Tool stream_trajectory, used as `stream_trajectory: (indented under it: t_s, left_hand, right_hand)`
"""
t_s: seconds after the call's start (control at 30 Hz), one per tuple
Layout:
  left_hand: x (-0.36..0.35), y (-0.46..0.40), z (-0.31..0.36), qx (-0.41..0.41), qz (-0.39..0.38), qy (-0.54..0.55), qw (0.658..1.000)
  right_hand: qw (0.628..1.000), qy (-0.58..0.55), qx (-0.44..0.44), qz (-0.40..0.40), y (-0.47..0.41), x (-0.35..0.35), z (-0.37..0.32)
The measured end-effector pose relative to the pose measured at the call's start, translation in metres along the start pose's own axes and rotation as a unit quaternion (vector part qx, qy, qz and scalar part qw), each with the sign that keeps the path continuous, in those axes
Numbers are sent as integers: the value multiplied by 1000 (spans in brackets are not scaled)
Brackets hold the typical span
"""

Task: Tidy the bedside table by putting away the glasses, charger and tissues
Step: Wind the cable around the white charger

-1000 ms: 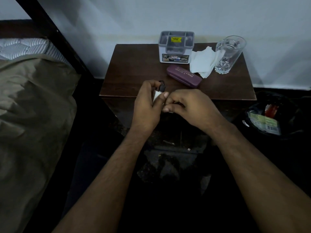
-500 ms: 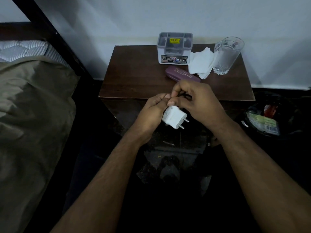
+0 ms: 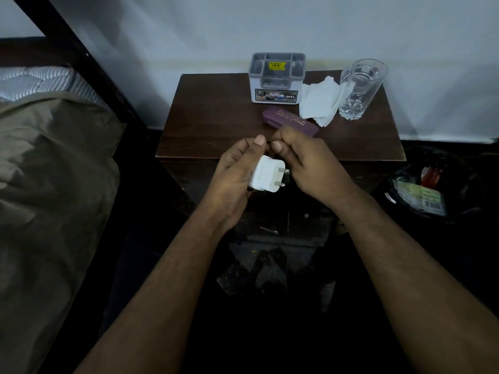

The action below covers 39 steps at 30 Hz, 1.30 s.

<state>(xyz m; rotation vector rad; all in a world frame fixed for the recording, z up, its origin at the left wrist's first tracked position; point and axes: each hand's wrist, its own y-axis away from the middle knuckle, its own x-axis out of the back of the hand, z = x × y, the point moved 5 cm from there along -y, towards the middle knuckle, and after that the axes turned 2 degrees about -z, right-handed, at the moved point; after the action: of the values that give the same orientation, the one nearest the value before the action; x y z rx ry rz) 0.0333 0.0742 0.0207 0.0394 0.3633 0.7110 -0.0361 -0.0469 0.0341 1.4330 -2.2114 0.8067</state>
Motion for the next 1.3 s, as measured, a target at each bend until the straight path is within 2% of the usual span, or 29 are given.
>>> stream_trajectory:
  t_s: [0.27,0.43,0.57,0.77,0.93,1.03,1.13,1.23,1.3]
  left_hand:
    - [7,-4,5,-54,48,29,997]
    - [6,-5,5,-54,37,94,993]
    - [7,-6,6,-37,13,162,986]
    - [11,-7,6,-2,66,209,976]
    - [25,-12,12,-43,147,233,960]
    - [39,-16,18,-70,209,190,957]
    - [49,-17,13,-66,260,93,959]
    - [49,-14,8,-66,267,-3,961]
    - [51,-12,12,-95,258,-94,957]
  right_hand:
    - [987,129,-5,-93,0,-17,8]
    - [988,123,5,-93,-1,-26,8]
    - [974,169,-8,-150,2,-44,11]
    - [952,224,-28,-204,5,-55,13]
    - [951,195,-42,-236,9,-59,6]
    - [953,158,-55,-254,9,-56,2]
    - [957,141,-41,-250,7,-52,-2]
    - [958,158,-14,-240,5,-48,-6]
    - [963,150,2,-225,4,-44,-10]
